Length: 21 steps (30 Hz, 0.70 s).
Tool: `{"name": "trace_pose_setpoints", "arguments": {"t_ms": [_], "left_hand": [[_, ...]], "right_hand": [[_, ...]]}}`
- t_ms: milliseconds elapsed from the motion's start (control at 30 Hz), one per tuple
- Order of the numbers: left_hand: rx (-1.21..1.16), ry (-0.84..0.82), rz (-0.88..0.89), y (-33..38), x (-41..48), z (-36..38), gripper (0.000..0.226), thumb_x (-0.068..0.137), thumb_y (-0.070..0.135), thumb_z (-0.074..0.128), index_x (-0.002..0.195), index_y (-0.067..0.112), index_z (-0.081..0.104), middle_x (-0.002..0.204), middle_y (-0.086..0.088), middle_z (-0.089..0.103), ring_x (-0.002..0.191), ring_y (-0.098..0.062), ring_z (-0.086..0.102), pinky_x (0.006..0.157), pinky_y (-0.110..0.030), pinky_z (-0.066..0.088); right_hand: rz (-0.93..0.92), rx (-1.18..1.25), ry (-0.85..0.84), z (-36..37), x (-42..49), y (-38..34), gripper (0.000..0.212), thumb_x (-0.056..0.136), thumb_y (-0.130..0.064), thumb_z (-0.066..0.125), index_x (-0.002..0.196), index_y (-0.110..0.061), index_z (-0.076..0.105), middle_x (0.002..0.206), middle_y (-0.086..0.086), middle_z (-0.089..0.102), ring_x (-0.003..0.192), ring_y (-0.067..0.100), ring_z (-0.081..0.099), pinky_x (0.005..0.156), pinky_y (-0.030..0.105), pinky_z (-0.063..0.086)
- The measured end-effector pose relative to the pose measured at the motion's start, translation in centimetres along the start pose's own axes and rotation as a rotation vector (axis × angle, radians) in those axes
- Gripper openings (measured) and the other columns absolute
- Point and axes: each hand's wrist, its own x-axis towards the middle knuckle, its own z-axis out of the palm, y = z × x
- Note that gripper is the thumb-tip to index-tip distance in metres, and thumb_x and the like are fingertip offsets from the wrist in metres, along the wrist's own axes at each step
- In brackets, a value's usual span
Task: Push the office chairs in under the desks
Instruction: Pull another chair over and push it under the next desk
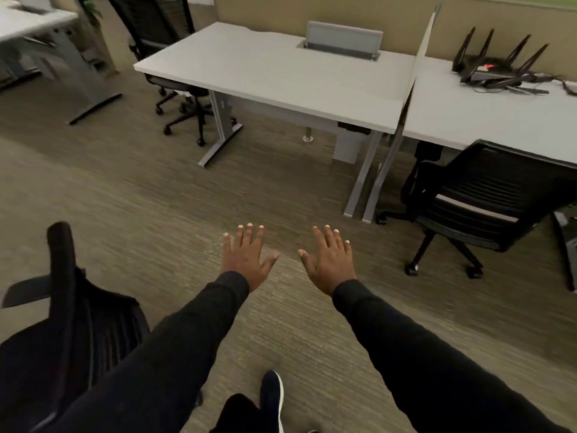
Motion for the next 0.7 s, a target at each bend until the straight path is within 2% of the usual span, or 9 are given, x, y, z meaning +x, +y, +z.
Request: {"name": "trace_pose_setpoints", "arguments": {"t_ms": [133, 333, 567, 700], "left_hand": [[0.019, -0.015, -0.068, -3.0, -3.7, 0.2, 0.085, 0.093, 0.071, 0.024, 0.159, 0.018, 0.017, 0.165, -0.012, 0.018, 0.153, -0.032, 0.01, 0.121, -0.056, 0.002], [0.073, -0.01, -0.04, -7.9, -4.0, -3.2, 0.084, 0.095, 0.068, 0.027, 0.159, 0.017, 0.012, 0.166, -0.013, 0.014, 0.153, -0.033, 0.006, 0.121, -0.058, -0.001], [0.097, 0.091, -0.002, -16.8, -1.2, -10.4, 0.08, 0.096, 0.065, 0.032, 0.158, 0.015, 0.019, 0.164, -0.015, 0.02, 0.152, -0.034, 0.01, 0.12, -0.059, 0.002], [0.099, 0.1, -0.081, -23.4, -1.8, -12.1, 0.079, 0.096, 0.063, 0.034, 0.157, 0.013, 0.022, 0.163, -0.016, 0.023, 0.151, -0.035, 0.012, 0.12, -0.06, 0.004]], "right_hand": [[-0.036, -0.001, -0.042, 1.6, -2.0, -2.4, 0.077, 0.099, -0.065, 0.035, 0.16, -0.02, 0.02, 0.168, 0.013, 0.017, 0.156, 0.032, 0.011, 0.124, 0.054, 0.009], [-0.082, 0.03, -0.038, 3.8, -2.7, -8.3, 0.076, 0.098, -0.065, 0.035, 0.159, -0.02, 0.022, 0.168, 0.012, 0.018, 0.156, 0.032, 0.011, 0.124, 0.054, 0.01], [-0.139, 0.107, 0.007, 7.2, -2.2, -19.9, 0.077, 0.098, -0.066, 0.034, 0.159, -0.022, 0.02, 0.168, 0.011, 0.018, 0.156, 0.031, 0.011, 0.124, 0.054, 0.011], [-0.236, 0.136, -0.011, 9.4, -3.0, -27.0, 0.077, 0.097, -0.068, 0.031, 0.159, -0.024, 0.018, 0.169, 0.01, 0.016, 0.156, 0.029, 0.009, 0.125, 0.053, 0.011]]}}
